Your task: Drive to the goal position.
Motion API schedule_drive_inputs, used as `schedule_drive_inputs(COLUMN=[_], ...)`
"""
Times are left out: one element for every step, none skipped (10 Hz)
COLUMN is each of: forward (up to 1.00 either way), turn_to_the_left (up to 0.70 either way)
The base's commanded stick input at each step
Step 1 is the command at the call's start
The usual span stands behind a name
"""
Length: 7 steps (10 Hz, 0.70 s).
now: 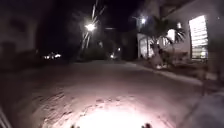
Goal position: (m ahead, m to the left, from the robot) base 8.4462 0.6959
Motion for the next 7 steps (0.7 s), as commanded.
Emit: schedule_drive_inputs(forward=[0.85, 0.85, 0.85, 0.85, 0.85, 0.85, 0.85], turn_to_the_left=[0.00, 0.00, 0.00, 0.00, 0.00, 0.00, 0.00])
